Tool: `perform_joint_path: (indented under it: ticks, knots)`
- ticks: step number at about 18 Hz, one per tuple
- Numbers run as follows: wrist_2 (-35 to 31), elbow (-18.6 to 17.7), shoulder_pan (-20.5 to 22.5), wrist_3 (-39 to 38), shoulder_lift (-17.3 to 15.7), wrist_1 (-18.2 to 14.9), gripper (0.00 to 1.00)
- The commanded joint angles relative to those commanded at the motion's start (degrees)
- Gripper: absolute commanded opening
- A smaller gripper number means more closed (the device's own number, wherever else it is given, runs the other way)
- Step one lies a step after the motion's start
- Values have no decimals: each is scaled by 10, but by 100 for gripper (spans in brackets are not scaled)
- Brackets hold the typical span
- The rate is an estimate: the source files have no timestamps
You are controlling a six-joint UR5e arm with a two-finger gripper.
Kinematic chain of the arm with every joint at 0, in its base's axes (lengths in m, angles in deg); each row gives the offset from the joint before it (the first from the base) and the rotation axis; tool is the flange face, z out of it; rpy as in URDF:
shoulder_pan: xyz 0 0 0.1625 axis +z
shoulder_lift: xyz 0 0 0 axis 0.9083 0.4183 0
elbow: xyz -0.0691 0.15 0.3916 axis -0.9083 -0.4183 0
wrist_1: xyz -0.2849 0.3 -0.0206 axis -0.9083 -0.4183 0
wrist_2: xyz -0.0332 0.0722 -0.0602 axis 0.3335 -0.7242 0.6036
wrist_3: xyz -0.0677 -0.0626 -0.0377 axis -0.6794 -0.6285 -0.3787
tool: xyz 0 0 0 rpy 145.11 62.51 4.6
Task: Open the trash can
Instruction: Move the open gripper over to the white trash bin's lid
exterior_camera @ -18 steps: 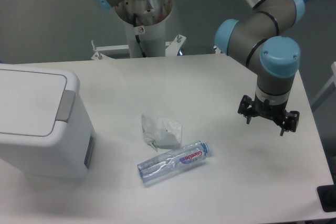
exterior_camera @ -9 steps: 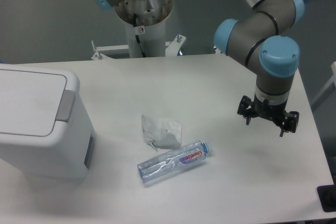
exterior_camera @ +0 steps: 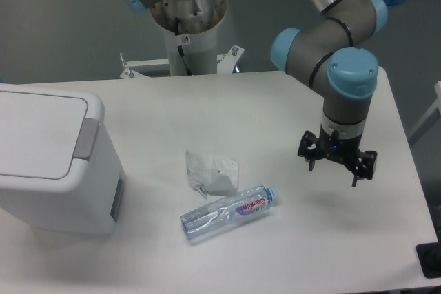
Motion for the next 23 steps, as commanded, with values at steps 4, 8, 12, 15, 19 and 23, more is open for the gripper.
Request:
perform_joint_path:
  ticks: [4,8,12,15,19,23]
  knots:
    - [75,0,-1,-41,-25,-2,100]
    - [144,-1,-2,-65,-53,-2,100]
    - [217,3,-9,-142,-76,-2,100]
    - [236,9,-20,-207,-91,-2,100]
    - [283,32,-42,-291,-102,-1,100]
    - [323,44,-58,-355,-119,-2,100]
